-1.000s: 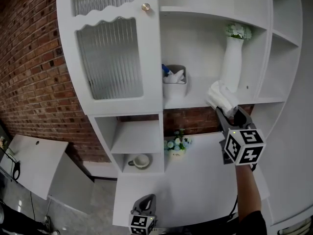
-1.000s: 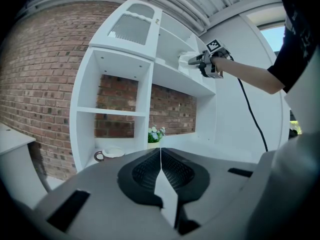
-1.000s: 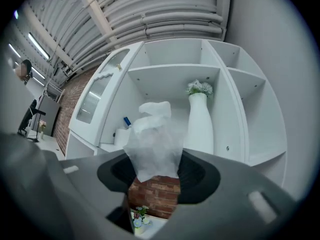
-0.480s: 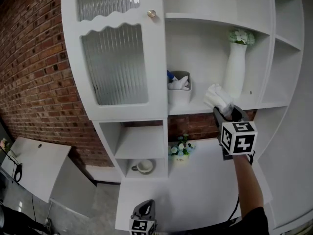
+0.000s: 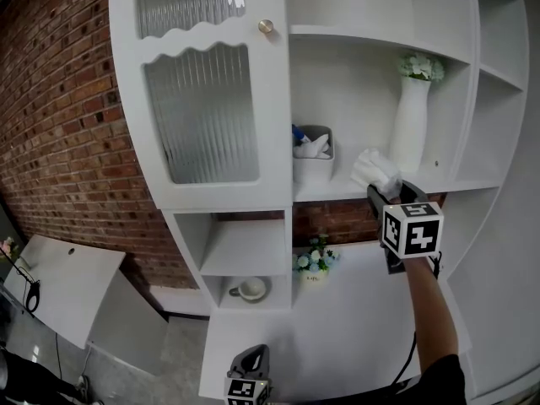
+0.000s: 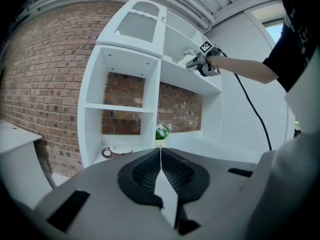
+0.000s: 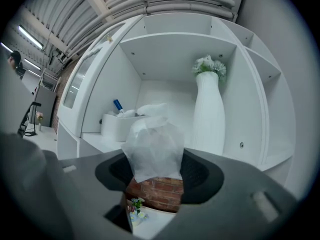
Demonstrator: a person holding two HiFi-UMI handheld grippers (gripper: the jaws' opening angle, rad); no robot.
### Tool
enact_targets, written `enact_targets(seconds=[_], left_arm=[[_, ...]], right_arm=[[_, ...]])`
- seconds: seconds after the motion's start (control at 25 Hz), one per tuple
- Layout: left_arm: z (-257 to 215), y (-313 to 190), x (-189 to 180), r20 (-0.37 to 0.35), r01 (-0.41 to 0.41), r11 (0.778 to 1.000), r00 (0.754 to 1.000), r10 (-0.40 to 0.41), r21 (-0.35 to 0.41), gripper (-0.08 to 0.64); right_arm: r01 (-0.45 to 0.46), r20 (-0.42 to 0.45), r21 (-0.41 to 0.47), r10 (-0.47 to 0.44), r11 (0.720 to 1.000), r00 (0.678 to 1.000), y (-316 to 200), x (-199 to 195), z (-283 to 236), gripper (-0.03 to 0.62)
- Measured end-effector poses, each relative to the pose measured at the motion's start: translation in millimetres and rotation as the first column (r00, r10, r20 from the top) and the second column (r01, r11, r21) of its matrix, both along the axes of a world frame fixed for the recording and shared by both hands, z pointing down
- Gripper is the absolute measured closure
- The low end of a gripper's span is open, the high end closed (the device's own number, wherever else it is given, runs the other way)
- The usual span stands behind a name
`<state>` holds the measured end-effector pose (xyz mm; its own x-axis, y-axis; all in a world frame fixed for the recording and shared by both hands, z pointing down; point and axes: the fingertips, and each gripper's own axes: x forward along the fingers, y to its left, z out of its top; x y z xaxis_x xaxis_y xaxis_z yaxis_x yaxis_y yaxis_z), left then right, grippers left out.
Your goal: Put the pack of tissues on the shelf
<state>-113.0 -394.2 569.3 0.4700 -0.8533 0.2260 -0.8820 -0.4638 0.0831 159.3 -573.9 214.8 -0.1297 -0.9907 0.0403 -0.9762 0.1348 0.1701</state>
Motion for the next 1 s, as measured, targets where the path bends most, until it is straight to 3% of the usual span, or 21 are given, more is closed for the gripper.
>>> enact_targets(seconds=[0.6, 0.72, 1.0], left_arm=[[4, 1, -2, 0.01, 0.012, 1.0, 1.0, -0.012, -0.01, 0.549], [7, 2, -2, 0.01, 0.014, 1.0, 1.0, -0.014, -0.021, 0.549], [3, 2, 8, 0.005, -0.013, 1.0, 1.0, 0.013, -0.022, 0.549]], right_arm=[[0.029, 0.068, -0.043, -0.027, 0.999, 0.997, -19, -6, -2, 0.251], [0.07, 0.082, -0.032, -0.068, 0.997, 0.994, -18, -12, 0, 0.177], [0.105, 0.119, 0.051, -0.11, 0.993, 0.987, -12, -14, -10, 0.107]])
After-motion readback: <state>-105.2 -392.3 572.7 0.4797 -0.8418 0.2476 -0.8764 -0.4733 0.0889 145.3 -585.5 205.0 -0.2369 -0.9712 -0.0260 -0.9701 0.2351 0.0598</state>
